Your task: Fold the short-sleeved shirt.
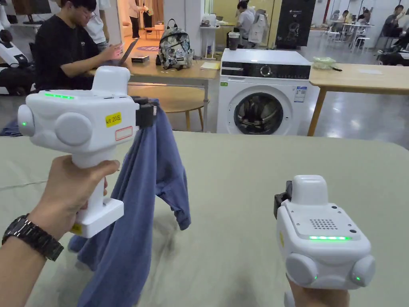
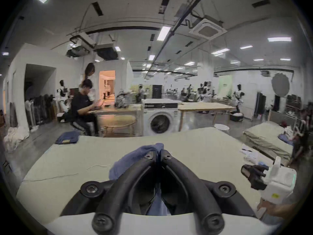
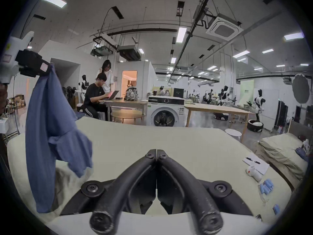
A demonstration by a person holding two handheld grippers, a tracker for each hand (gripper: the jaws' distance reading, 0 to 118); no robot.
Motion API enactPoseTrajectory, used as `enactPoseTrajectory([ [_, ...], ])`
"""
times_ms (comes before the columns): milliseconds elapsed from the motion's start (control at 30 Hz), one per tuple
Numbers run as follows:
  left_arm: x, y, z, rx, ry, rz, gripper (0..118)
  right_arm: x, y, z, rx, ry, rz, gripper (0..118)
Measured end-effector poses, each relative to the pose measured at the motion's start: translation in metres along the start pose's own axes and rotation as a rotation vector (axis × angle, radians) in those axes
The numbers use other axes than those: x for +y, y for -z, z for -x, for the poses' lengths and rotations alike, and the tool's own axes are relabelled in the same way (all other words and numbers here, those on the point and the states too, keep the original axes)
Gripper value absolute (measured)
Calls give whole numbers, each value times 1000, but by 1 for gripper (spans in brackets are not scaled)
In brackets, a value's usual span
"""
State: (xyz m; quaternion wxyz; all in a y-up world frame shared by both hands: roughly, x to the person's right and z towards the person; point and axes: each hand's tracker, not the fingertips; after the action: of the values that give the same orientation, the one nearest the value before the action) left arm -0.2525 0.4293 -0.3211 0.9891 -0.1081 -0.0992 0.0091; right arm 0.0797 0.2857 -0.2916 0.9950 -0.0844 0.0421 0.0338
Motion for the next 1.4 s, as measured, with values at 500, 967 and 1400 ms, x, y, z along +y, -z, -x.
enactPoseTrajectory([
  [500,-122,102,-174,-337,14,322,0,-23,-16,-96,-187,21,42,0],
  [967,-171,74,-163,-270,-16,390,55,-37,-14,-95,-174,42,92,0],
  [1400,-171,-10,-82,19,-87,182,0,-21,-7,-56,-77,59,60,0],
])
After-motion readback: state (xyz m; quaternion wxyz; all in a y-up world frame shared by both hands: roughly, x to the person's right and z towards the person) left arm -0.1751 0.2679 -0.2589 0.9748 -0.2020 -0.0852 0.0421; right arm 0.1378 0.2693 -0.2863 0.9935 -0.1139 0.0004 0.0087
